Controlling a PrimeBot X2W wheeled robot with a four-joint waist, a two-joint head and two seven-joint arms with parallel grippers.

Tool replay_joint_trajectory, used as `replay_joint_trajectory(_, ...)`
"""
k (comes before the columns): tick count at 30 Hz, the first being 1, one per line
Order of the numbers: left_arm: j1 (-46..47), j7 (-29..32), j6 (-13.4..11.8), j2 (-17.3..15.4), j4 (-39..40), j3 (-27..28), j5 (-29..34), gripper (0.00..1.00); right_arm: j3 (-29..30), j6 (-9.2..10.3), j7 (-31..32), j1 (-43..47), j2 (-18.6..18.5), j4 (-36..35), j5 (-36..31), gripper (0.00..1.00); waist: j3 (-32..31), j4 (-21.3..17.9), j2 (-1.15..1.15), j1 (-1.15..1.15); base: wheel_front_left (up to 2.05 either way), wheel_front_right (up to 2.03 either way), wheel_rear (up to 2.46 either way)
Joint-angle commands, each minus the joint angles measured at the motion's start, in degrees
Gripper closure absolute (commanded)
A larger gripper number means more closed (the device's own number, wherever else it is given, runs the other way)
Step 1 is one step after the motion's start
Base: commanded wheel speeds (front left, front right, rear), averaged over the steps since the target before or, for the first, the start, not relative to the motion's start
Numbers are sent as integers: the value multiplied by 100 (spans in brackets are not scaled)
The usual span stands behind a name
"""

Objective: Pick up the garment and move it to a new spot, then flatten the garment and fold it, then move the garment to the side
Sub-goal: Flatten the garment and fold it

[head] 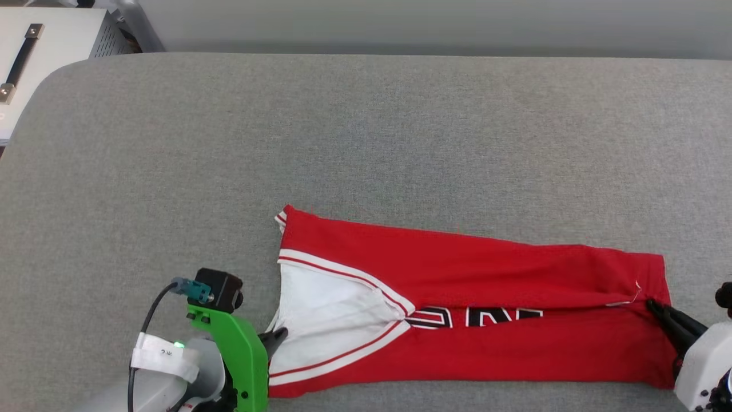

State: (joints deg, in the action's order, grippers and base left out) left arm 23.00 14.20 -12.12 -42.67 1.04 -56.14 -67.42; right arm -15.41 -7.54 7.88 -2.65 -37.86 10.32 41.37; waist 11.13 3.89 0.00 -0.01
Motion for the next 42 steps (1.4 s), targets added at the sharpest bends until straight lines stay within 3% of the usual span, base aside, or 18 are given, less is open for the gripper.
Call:
replay_joint_trajectory(1,-122,47,-37,1,-18,-40,-27,100,-36,5,7,58,-58,-6,-55,100,7,1,0,1,0,0,0)
replay_joint_trajectory(7,-67,152,-23,62,-158,-227,158,100,-195,5,-2,12,-94,100,-207,100,59,11,0,1,0,0,0)
replay_joint_trajectory(8,-58,155,-13,90,-186,-247,175,100,-210,5,0,-3,-86,122,-211,78,69,13,0,1,0,0,0)
replay_joint_trajectory(9,-56,170,3,131,-217,-269,170,100,-220,5,-2,-21,-73,150,-215,2,78,13,0,1,0,0,0)
replay_joint_trajectory(10,-54,178,18,159,-239,-284,169,57,-216,5,29,-27,-44,192,-172,0,82,14,0,1,0,0,0)
replay_joint_trajectory(11,-44,169,34,184,-268,-307,199,0,-228,5,81,-37,-13,224,-113,0,85,14,0,1,0,0,0)
replay_joint_trajectory(19,-112,-124,136,354,-412,-296,242,0,-71,5,230,32,-32,249,-9,0,-124,6,0,1,0,0,0)
replay_joint_trajectory(23,-246,-468,140,334,-384,-131,182,0,232,5,476,196,114,-157,306,0,-291,-62,0,1,0,0,0)
replay_joint_trajectory(29,-277,-1366,-151,272,-332,267,455,0,825,5,942,423,143,-779,210,0,-401,-103,0,1,0,0,0)
replay_joint_trajectory(33,-228,-2065,-267,276,-382,437,833,0,1276,5,1462,507,362,-989,183,0,-409,-89,0,1,0,0,0)
replay_joint_trajectory(37,-193,-2731,-65,421,-404,634,1101,0,1688,5,2053,517,612,-1011,37,0,-372,-33,0,1,0,0,0)
replay_joint_trajectory(40,-210,-2903,-67,588,-488,1000,1491,0,1985,5,2436,458,863,-970,-72,0,-313,29,0,1,0,0,0)
replay_joint_trajectory(42,-263,-2914,-76,831,-352,1529,1962,0,2110,5,2645,420,981,-938,-173,0,-263,77,0,1,0,0,0)
